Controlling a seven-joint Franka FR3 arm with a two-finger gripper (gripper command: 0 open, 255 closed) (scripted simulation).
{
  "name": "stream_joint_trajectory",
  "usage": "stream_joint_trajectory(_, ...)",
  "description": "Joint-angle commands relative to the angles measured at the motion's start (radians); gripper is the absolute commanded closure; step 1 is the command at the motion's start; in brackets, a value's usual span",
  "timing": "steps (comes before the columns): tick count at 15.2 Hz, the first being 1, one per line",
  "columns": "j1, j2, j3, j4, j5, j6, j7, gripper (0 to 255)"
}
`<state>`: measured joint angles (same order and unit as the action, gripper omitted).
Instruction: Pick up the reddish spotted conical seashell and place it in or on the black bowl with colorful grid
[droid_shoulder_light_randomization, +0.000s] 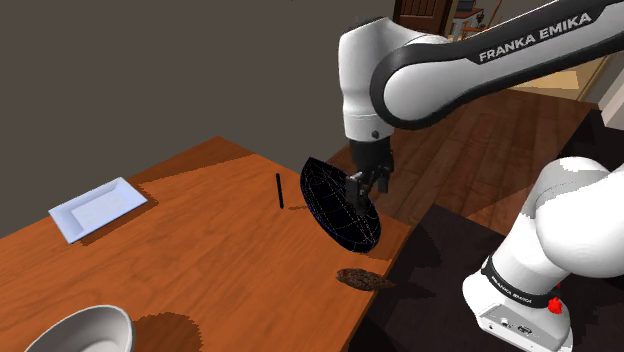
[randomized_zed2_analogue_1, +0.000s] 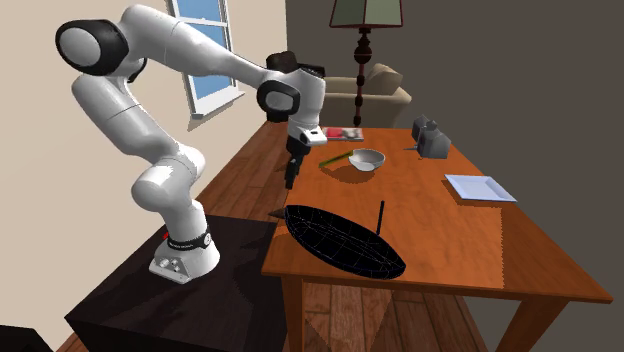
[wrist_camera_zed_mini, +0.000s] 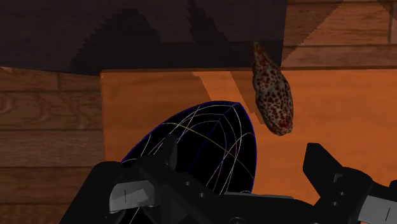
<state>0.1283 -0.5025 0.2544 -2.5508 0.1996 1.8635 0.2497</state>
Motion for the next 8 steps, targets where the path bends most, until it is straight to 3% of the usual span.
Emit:
stream_joint_trajectory(1,0.013,0.059,0.041,-0.001,0.006,0.038,0.041,0)
stream_joint_trajectory(8,0.045,0.305,0.165,0.017,-0.013,0.178,0.191,0)
